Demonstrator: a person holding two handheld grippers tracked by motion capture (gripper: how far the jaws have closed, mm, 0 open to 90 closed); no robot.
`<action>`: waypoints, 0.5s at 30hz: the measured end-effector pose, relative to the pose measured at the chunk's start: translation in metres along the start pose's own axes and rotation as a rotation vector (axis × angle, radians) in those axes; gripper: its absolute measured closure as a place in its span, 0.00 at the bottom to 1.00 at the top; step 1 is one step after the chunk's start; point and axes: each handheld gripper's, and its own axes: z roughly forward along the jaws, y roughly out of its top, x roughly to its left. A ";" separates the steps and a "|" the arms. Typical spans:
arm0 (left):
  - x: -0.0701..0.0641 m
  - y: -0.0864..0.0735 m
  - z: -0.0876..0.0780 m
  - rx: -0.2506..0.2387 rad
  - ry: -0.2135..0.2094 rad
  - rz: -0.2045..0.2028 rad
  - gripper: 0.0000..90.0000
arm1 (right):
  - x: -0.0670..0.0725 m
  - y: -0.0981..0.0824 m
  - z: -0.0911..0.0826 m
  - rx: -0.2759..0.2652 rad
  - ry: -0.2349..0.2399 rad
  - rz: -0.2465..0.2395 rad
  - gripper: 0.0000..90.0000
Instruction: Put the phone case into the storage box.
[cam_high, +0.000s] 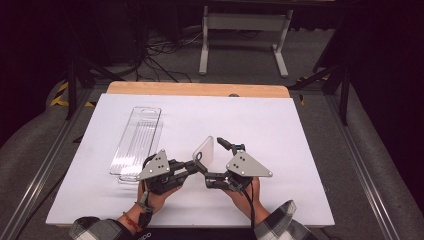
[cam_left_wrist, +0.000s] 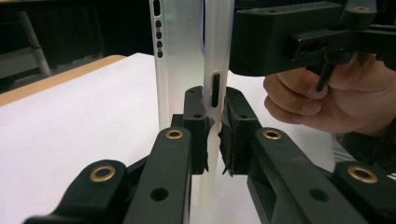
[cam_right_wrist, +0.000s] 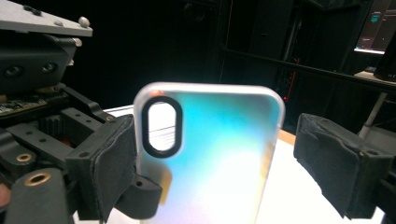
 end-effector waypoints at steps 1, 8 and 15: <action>0.000 0.001 -0.001 0.009 -0.002 0.001 0.91 | -0.001 0.000 0.000 0.003 0.003 0.005 0.14; 0.001 0.002 -0.004 0.022 0.008 0.026 0.91 | -0.004 -0.001 -0.009 -0.004 -0.001 -0.022 0.15; 0.001 0.002 -0.006 0.033 0.012 0.041 0.91 | -0.007 -0.006 -0.018 0.019 0.003 -0.063 0.15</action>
